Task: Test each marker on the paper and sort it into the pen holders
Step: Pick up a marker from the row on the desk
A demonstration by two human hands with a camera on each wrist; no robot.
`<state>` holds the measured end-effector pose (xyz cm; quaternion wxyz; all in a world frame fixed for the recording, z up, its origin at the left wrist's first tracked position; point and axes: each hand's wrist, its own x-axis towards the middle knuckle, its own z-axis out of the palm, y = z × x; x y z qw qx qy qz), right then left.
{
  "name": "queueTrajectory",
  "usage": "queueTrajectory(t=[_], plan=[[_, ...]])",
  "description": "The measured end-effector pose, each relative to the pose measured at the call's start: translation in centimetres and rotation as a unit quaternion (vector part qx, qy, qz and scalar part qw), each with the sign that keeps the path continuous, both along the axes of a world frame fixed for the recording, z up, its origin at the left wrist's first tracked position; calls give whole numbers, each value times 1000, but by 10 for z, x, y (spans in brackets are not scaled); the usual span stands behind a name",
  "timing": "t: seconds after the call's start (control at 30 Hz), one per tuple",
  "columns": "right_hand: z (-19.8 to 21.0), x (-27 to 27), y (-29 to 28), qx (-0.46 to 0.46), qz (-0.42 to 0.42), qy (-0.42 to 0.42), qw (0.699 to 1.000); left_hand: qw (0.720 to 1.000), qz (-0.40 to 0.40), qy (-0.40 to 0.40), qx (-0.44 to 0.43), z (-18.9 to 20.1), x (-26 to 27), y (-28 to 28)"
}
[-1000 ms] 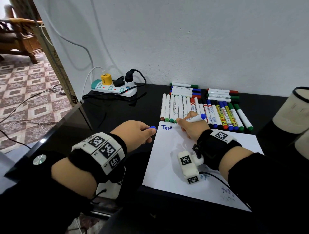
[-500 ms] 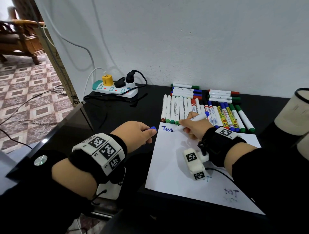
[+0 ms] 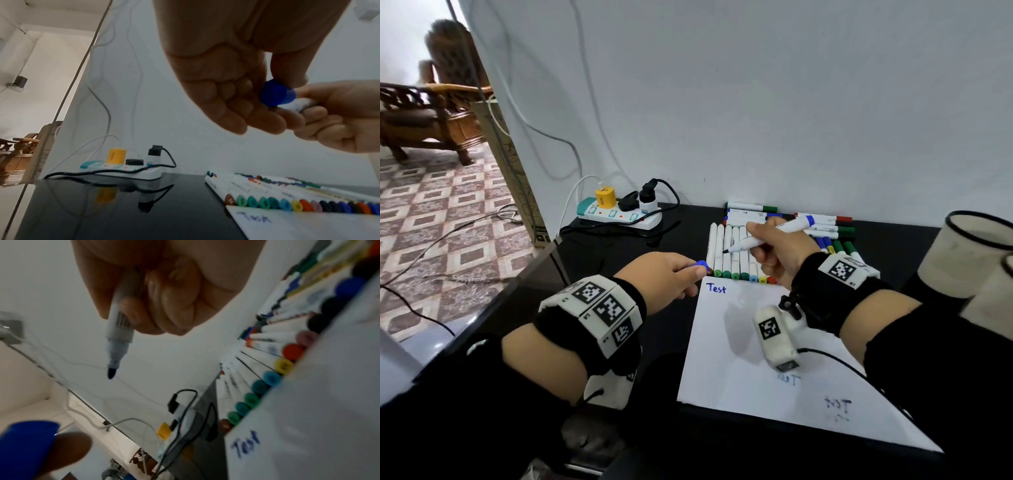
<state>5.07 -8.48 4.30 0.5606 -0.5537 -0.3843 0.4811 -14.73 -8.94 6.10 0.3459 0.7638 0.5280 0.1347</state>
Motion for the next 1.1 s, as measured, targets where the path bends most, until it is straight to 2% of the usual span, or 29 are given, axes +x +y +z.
queueTrajectory(t=[0.23, 0.5, 0.73, 0.9, 1.1], plan=[[57, -3, -43, 79, 15, -11, 997, 993, -19, -107, 38, 29, 16, -31], [88, 5, -95, 125, 11, -37, 991, 976, -60, -203, 58, 47, 35, -73], [108, 22, -131, 158, -24, 4, 987, 967, -83, -207, 119, 66, 44, -101], [110, 22, -153, 171, -8, -55, 984, 964, -106, -197, 141, 76, 52, -127], [115, 24, -170, 169, -7, -79, 982, 960, -76, -256, 86, 85, 63, -138]])
